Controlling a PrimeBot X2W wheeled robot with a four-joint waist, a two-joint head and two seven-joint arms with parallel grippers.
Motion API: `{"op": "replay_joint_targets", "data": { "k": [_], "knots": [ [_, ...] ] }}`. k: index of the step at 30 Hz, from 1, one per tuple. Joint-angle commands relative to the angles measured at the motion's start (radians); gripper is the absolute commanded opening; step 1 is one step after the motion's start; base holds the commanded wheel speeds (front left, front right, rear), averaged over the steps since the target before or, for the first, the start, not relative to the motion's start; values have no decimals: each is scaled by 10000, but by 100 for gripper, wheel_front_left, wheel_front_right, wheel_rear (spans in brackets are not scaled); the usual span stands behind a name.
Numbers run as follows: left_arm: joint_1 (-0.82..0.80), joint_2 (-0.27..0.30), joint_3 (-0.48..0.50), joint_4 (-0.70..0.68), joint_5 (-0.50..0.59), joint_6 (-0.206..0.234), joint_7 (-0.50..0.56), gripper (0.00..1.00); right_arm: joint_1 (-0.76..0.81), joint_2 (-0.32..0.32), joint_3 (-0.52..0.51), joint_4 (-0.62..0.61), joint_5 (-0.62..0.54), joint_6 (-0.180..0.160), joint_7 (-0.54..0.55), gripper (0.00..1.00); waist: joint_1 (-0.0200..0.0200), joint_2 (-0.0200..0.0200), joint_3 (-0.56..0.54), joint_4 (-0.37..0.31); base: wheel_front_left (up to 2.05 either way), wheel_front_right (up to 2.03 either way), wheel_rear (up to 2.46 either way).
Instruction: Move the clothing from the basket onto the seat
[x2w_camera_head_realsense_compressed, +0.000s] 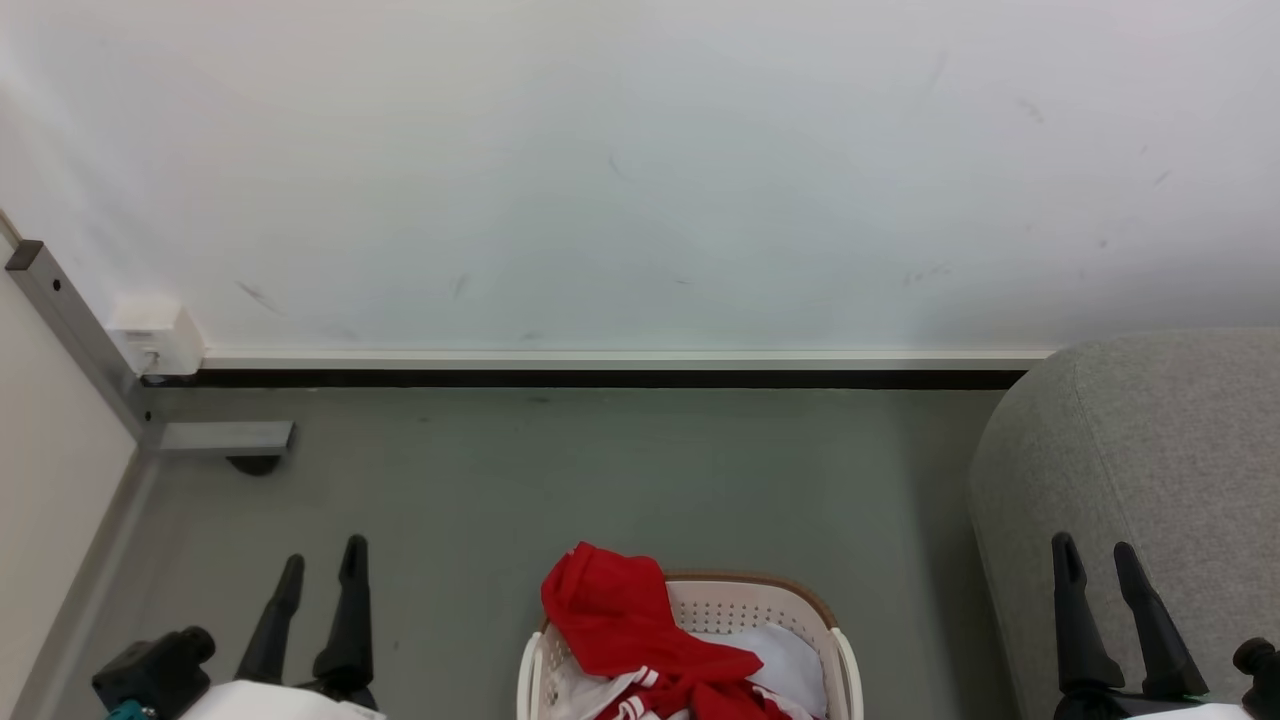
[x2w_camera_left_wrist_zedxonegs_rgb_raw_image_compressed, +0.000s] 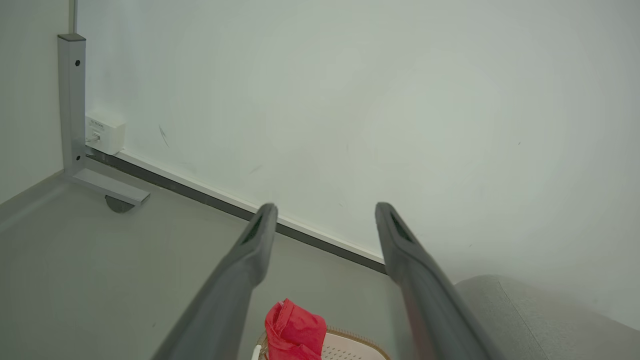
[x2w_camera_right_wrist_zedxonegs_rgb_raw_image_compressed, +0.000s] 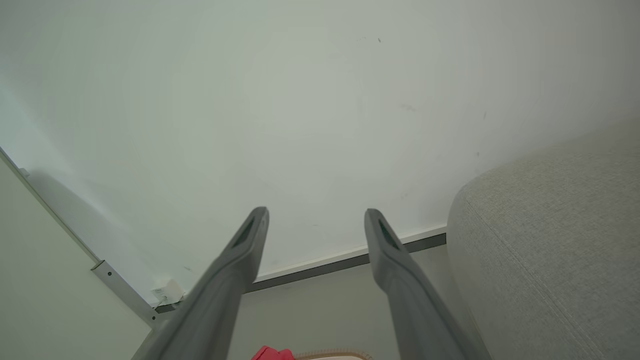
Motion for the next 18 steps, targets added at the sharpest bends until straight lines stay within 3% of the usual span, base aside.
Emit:
{"op": "replay_joint_targets", "data": {
  "k": [1, 18],
  "knots": [
    [29, 148, -1, -92, 443, 35, -100, 100, 33, 16, -81, -41, -436, -11, -92, 100, 0, -1, 0, -10, 0, 0, 0],
    [0, 297, -45, 87, 1902, -35, -485, 100, 102, 112, -91, -28, -1857, -14, -359, 100, 0, -1, -11, -92, 0, 0, 0]
  ]
}}
